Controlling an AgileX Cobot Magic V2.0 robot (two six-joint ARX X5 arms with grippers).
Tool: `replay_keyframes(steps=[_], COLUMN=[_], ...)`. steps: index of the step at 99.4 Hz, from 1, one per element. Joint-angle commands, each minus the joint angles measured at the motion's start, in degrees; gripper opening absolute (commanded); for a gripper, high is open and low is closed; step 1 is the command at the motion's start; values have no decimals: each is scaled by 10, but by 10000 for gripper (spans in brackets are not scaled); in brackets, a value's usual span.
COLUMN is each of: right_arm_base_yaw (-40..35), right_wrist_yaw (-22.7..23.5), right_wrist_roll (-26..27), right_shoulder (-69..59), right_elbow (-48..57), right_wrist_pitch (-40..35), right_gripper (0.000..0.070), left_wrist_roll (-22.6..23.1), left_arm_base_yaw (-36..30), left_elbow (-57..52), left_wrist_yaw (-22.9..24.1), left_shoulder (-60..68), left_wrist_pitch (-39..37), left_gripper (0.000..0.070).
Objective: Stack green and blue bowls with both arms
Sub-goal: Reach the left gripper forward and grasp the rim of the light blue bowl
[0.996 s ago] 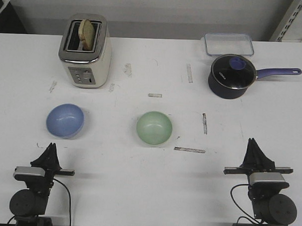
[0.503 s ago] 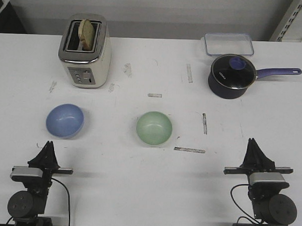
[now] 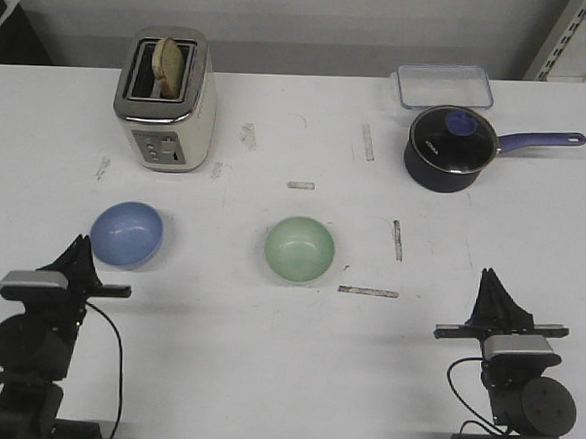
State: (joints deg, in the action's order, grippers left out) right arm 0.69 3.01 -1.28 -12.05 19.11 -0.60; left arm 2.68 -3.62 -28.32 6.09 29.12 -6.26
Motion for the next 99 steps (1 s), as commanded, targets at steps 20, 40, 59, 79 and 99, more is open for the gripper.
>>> replay_keyframes(steps=[20,40,59,79,99], right_arm_base_yaw=[-1,-1,-1,-1,-1], right_wrist_yaw=[0,0,0,0,0], right_wrist_roll=[0,0,0,0,0], right_shoulder=[1,1,1,1,1], right_elbow=[3,3,3,3,3], right_wrist_pitch=[6,6,6,6,6], right_gripper=[13,13,13,13,13], left_wrist_roll=[8,-74,-173,-170,-164], left_arm_base_yaw=[-2,-1,16,75,139], left_elbow=[-161,-282,-396,-489,-509], left_wrist_yaw=[1,1,-23,-151,-227], left_shoulder=[217,328,412,501,554], left_wrist_pitch=[23,130,322,490,557], left_gripper=[1,1,1,1,121])
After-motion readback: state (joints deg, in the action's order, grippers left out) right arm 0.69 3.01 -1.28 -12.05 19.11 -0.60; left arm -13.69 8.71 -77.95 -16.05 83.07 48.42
